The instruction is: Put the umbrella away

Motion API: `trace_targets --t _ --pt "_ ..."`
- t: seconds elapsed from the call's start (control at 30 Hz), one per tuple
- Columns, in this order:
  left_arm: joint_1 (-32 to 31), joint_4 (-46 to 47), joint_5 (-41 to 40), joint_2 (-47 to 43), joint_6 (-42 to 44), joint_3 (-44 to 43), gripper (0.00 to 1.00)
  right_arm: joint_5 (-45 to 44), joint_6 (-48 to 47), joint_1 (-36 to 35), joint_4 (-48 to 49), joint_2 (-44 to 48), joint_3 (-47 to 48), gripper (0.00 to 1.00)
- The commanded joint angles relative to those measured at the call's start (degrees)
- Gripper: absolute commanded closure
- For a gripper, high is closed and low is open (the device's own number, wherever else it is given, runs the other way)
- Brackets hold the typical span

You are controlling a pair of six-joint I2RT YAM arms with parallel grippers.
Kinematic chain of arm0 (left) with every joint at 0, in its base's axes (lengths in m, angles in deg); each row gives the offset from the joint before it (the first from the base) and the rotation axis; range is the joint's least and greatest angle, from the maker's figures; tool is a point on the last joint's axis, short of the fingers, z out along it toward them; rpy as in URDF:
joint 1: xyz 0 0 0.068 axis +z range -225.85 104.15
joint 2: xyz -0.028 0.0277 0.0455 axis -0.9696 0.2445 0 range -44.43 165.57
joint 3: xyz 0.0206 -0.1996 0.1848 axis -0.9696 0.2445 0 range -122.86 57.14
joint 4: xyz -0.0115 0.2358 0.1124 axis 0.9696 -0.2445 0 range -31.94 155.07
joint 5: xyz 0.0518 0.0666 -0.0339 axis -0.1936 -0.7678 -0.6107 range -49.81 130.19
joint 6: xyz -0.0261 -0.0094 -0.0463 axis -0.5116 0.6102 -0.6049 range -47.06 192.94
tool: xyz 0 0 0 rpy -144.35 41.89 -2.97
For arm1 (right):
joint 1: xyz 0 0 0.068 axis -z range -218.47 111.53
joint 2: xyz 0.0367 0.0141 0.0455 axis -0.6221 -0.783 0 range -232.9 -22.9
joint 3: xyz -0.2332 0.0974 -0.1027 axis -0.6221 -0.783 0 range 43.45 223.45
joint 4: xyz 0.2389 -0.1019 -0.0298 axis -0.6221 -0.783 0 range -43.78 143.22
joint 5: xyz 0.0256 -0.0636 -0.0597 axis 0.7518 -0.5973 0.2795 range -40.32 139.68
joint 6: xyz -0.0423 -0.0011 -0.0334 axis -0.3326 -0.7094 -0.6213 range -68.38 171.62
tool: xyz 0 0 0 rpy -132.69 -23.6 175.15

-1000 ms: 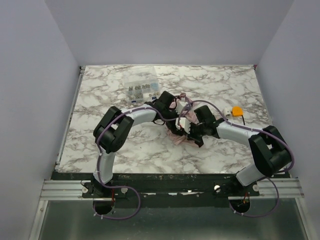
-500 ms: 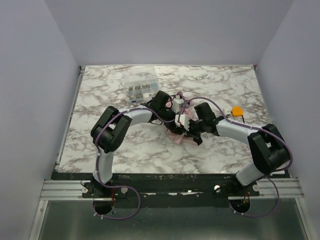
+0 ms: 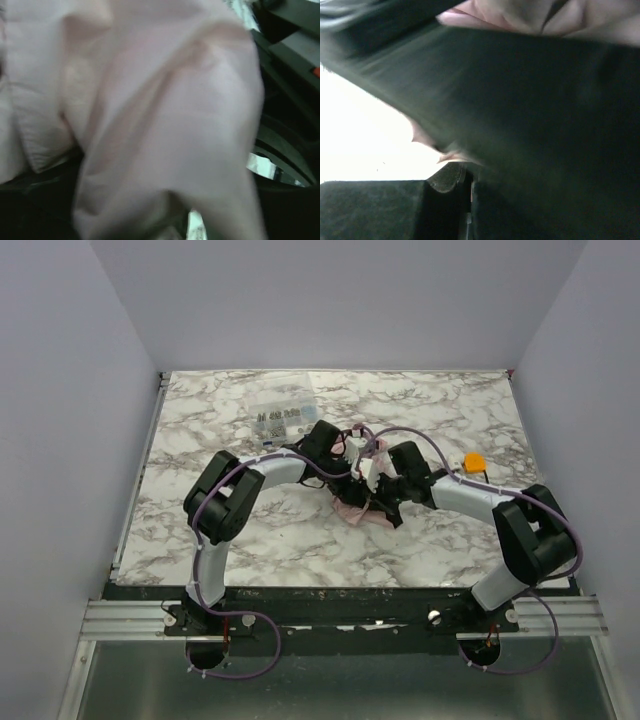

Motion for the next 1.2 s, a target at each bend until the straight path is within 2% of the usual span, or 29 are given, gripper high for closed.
trace_targets --t 0.0,0.03,0.1,0.23,0.27,0.33,0.5,0.7,0.83,1.0,1.1,1.17 --pt "-5.09 -9.46 -6.71 0.31 5.23 3.98 0.41 -11.66 16.27 3.08 4.49 -3.29 2.90 1.00" --pt "-5.25 -9.56 -8.52 0.44 5.28 4.19 0.48 -10.74 16.61 3.34 4.57 -3.13 2.69 1.00" --pt "-5.95 -10.64 -12.08 0.70 6.01 3.93 0.51 -9.06 16.74 3.66 4.04 -3.34 2.38 1.00" --pt "-6.31 -11.27 -15.83 0.89 6.16 3.48 0.78 -6.38 14.35 3.82 1.55 -4.09 2.52 1.00" --pt "-6.27 -11.44 -16.37 0.93 6.23 3.38 0.81 -5.92 13.45 3.75 0.64 -3.97 2.68 1.00" --pt "-6.27 -11.53 -17.72 1.00 6.33 3.45 0.81 -3.17 8.69 3.90 -3.83 -3.41 3.54 0.94" --pt "-6.09 -11.97 -17.83 1.20 7.66 3.10 0.82 6.78 -10.55 6.56 -24.51 -0.59 7.10 0.62" --pt "-6.09 -13.75 -13.48 1.26 10.79 1.74 0.82 11.41 -31.01 11.37 -43.09 5.98 9.99 0.45" --pt "-6.09 -16.69 -9.67 2.20 13.23 -0.30 0.81 10.02 -35.15 11.56 -42.05 11.19 9.25 0.36" --pt "-6.00 -17.73 -7.07 2.58 13.91 -0.60 0.79 13.38 -32.56 16.17 -33.33 16.41 8.94 0.26" --pt "-5.96 -18.51 -6.81 3.51 13.71 -1.30 0.79 14.39 -29.73 20.15 -31.66 15.22 11.17 0.13" --pt "-5.83 -19.02 -6.30 4.01 13.51 -1.78 0.79 12.00 -33.66 20.39 -36.52 11.77 13.39 0.07"
